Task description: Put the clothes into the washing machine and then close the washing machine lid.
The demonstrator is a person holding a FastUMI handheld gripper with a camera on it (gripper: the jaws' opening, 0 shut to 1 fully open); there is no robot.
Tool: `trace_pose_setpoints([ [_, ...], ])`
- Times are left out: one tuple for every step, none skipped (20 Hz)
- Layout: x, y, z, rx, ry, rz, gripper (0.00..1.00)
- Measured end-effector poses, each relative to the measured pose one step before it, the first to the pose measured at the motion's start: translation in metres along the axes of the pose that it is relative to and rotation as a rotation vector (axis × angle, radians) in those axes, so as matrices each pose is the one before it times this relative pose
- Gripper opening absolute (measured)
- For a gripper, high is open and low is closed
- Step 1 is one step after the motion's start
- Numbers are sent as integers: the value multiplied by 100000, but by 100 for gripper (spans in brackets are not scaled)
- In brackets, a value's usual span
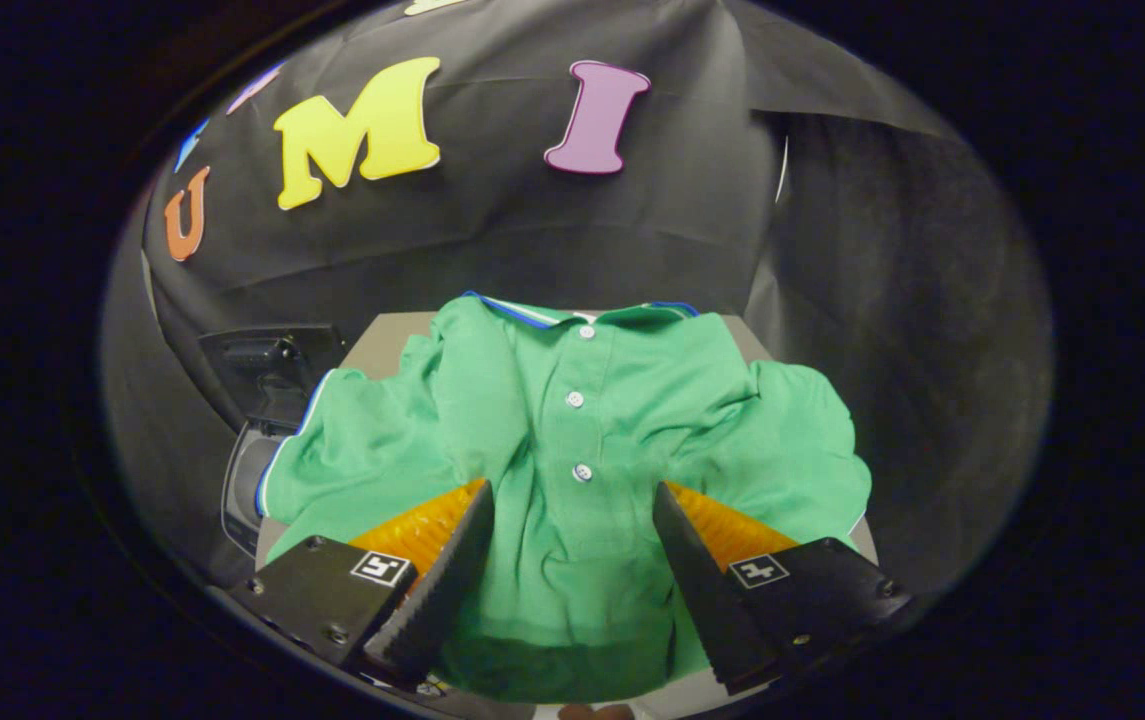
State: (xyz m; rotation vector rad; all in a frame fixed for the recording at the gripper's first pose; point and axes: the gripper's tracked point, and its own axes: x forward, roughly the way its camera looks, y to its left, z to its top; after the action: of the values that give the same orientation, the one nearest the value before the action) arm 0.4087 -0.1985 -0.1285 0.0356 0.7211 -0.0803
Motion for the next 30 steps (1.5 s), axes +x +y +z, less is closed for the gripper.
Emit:
trace_pose_setpoints([
  [20,-4,-43,2606,-230,344,100],
  [160,33,63,121,129,139,100],
  [-97,-40,-156,-1191,-694,-144,100],
  [112,108,-126,-700,774,537,100],
  [-33,599,76,-686,354,2399,99],
  [-172,287,348,-815,340,1813,80],
  [38,289,-151,415,268,1333,61],
  [76,232,46,547,-727,288,42],
  [294,31,-146,-1762,635,-186,23],
  [-239,-49,-23,-147,181,-500,18],
  [48,94,106,539,182,-51,12],
  [-67,87,157,-190,-540,589,9],
  [-27,-34,37,804,-788,438,8],
  [-187,-50,120,856,-1177,299,8],
  [-226,72,-77,1618,62,532,7],
  [-512,193,553,2169,-1801,806,7],
  [-661,132,768,990,-3160,1016,7],
  [-1070,265,1126,306,-3936,927,7],
  [-806,506,786,-1134,-2489,1607,7],
  [-918,499,711,-1448,-2051,1341,7],
  [-755,727,779,-1110,-2001,1387,7],
  [-1018,990,642,-986,-2113,1839,7],
  [-856,938,902,-512,-2597,2224,7],
  [-990,1282,1043,64,-2670,3096,7],
  [-812,1378,1139,173,-2837,3128,7],
  [-621,1319,960,-404,-2504,2503,7],
  [-250,938,643,-768,-2049,2372,7],
  [-376,1291,575,-944,-1332,2602,7],
  [-187,1404,714,-281,-1398,2743,7],
  [-65,1614,680,-102,-544,3398,7],
])
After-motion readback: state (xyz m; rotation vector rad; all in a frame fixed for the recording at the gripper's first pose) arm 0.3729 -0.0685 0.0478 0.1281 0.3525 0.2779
